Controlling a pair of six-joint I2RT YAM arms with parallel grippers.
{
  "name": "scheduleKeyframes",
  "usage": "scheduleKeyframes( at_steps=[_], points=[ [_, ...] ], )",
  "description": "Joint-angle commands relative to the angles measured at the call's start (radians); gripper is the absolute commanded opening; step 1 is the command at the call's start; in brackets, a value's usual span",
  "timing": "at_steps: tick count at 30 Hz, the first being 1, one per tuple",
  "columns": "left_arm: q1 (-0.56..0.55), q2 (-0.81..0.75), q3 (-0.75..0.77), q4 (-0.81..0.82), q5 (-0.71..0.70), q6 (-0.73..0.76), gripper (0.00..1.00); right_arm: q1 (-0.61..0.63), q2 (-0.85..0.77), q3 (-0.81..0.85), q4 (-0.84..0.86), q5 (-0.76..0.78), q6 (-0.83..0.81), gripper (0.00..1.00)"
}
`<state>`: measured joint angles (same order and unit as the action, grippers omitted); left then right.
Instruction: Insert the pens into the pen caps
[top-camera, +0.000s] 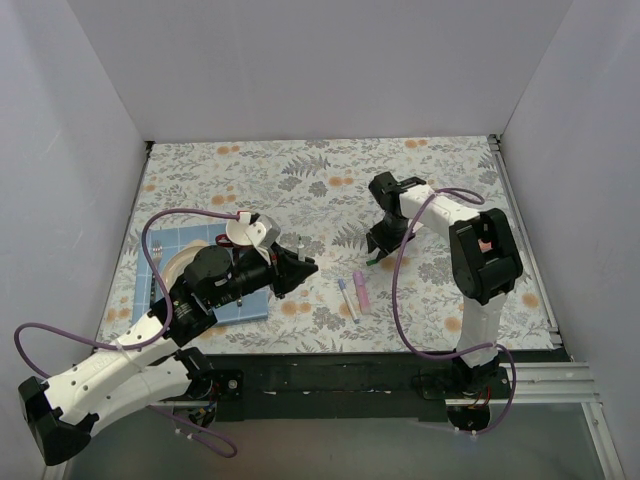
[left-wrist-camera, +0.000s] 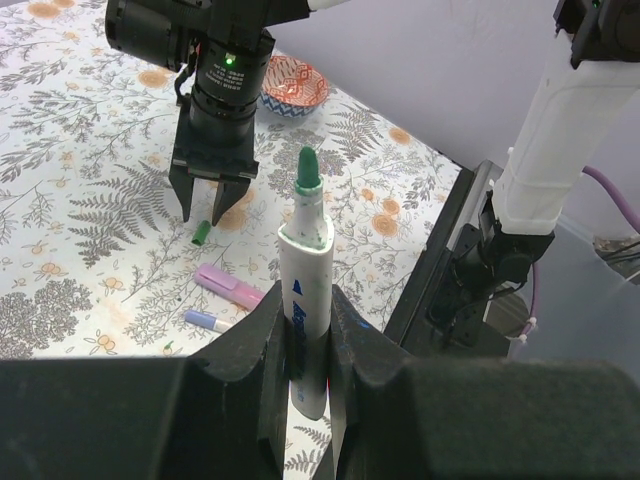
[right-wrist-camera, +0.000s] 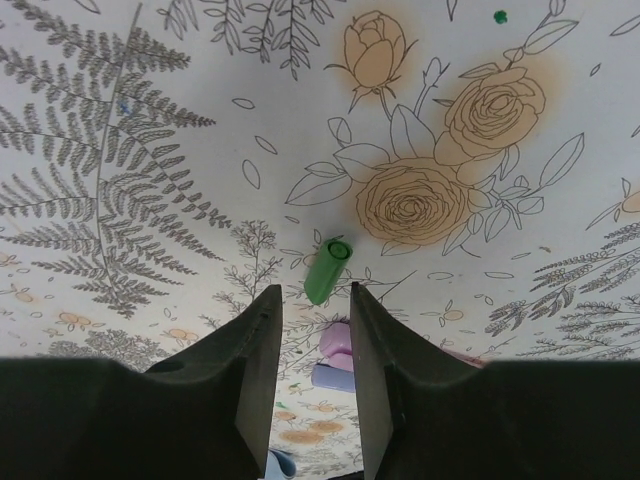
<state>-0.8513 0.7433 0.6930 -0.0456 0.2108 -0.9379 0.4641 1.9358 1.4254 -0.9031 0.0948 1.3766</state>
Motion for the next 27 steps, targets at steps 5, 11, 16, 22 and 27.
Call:
scheduleKeyframes(
  at_steps=[5, 11, 16, 22, 27],
  points=[
    [-0.002, -0.038, -0.004, -0.002, 0.010, 0.021, 0.00, -0.005, 0.037, -0.017, -0.016, -0.033, 0.058, 0.39],
    [-0.002, -0.044, -0.006, 0.001, 0.009, 0.021, 0.00, -0.004, 0.054, -0.048, -0.043, -0.007, 0.082, 0.38],
    [-0.002, -0.050, -0.007, 0.004, 0.006, 0.022, 0.00, -0.004, 0.069, -0.086, -0.020, 0.005, 0.095, 0.36],
    [-0.002, -0.051, -0.010, 0.004, -0.002, 0.028, 0.00, 0.007, 0.074, -0.111, -0.025, 0.054, 0.107, 0.32],
    [-0.002, -0.053, -0.012, 0.004, -0.014, 0.030, 0.00, 0.021, 0.052, -0.195, 0.041, 0.066, 0.079, 0.29]
  ],
)
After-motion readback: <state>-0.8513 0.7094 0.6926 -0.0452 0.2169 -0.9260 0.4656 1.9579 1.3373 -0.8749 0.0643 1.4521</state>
